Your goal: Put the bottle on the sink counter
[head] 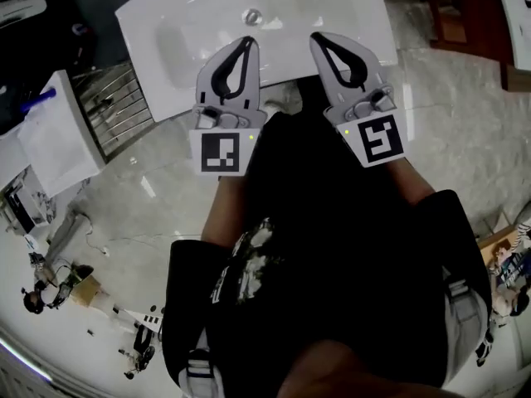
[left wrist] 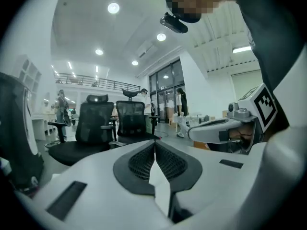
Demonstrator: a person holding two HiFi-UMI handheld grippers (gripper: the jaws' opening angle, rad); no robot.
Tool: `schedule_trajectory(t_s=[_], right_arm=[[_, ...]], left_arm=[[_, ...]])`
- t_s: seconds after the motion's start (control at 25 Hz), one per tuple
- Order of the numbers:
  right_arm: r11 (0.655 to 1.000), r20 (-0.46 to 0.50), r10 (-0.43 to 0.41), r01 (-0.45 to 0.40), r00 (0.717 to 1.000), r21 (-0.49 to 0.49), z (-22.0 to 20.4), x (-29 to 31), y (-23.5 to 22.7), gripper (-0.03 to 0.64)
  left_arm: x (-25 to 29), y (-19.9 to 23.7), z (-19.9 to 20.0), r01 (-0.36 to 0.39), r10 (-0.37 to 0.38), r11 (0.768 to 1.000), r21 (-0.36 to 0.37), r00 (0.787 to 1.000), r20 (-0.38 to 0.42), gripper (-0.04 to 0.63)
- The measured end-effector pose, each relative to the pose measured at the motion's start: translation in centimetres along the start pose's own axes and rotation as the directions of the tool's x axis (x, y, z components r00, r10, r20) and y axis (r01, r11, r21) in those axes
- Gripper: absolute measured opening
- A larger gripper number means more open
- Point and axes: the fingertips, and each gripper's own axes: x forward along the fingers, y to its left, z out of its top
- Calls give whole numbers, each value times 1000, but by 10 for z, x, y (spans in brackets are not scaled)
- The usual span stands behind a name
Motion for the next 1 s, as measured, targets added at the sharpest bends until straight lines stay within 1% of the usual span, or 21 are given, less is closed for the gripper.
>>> schedule_trajectory(t_s=[0.08,0.2,0.32,0.44,0.52,0.6,0.68,0.8,0.88,1.0], right_arm=[[1000,2,16,-16,1000,17,11,-10,31,-6],[999,19,21,-22,1000,39,30,-22,69,-6],[999,43,21,-22,999,28,43,-30,100,-6],[1000,54,20,-20,998,9,50,-37,122,-6],[1000,59,22,-21,998,-4,52,-42,134,-6],[999,67,29,-28,997,-24,53,-46,144,-6],[999,72,39,-36,997,-37,53,-53,157,-6],[999,47,35,-33,998,-39,56,-60,168,-6],[999,52,23,-21,998,-50,65,-56,164,-6],[998,40,14,-11,999,-69,67,-55,153,-6]], left_arm=[[-43,7,10,-39,39,999,-5,999,6,20],[-94,19,24,-77,77,997,4,997,21,20],[-132,28,36,-105,105,994,-1,992,74,20],[-164,28,45,-89,91,996,-22,990,109,20],[-182,25,52,-74,76,997,-15,988,136,20],[-197,24,53,-84,83,996,1,985,150,20],[-214,22,50,-96,97,995,-13,983,155,20],[-232,19,43,-90,94,995,-39,988,119,20],[-227,22,41,-73,78,996,-49,992,99,20],[-213,23,49,-34,42,998,-59,989,142,20]])
